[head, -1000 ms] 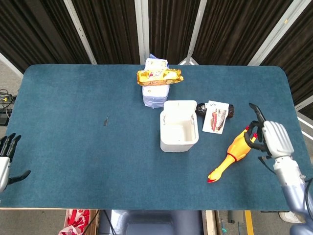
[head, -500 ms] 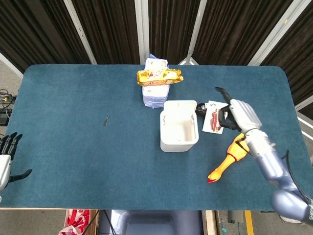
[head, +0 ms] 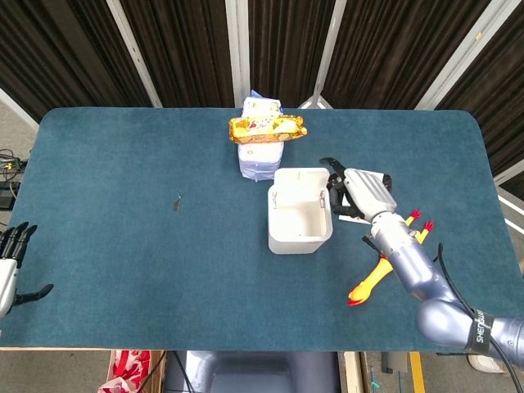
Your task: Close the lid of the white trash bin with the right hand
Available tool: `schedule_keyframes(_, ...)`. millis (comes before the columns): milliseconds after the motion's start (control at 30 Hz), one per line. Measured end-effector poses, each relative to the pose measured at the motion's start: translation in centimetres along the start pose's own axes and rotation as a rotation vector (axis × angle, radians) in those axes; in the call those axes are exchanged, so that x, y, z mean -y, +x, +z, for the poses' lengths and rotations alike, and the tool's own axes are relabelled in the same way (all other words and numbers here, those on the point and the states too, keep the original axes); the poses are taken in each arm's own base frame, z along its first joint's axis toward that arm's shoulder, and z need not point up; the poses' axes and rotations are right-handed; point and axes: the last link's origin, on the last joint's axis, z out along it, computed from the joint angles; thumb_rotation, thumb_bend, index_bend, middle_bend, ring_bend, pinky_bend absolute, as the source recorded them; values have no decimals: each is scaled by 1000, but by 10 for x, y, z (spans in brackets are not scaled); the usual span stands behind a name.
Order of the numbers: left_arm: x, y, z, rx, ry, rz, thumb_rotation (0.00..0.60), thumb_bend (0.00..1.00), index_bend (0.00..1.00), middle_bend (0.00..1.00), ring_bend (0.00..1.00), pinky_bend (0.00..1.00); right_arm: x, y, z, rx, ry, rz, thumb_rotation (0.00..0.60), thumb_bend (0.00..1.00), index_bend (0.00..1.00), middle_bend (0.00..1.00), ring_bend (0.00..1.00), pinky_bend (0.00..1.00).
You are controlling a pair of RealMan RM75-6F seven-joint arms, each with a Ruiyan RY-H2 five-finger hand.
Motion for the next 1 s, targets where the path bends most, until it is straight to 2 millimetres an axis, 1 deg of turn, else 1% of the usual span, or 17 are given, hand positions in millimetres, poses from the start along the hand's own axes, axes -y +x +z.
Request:
schedule_keyframes(100, 0, 0, 0, 7, -1, -1, 600, 0, 0, 0, 0, 0, 4, -4, -1, 4, 5, 1, 600, 765, 286, 781, 908, 885)
schedule_keyframes(233, -1, 0, -1, 9, -4, 0, 600, 0, 0, 0, 0, 0, 10, -10, -6, 27, 17, 3, 600, 765, 288, 781, 908, 886)
schedule_keyframes(533, -3, -1, -2, 10, -10, 4, 600, 0, 0, 0, 0, 0, 22, -18, -31, 79, 56, -2, 600, 765, 288, 781, 908, 885)
schedule_keyframes(700, -4, -1, -2, 12, -13, 4, 600, 0, 0, 0, 0, 0, 17, -25, -45, 127, 44, -17, 600, 765, 289, 781, 908, 885)
schedule_keyframes(867, -5, -2, -2, 12, -20, 9, 600, 0, 0, 0, 0, 0, 10, -37, -53, 170, 27, -20, 600, 765, 288, 781, 908, 885)
schedule_keyframes(1000, -6, -1, -2, 7, -20, 8, 600, 0, 0, 0, 0, 0, 5, -49, -55, 195, 23, -15, 600, 765, 243, 781, 908, 885)
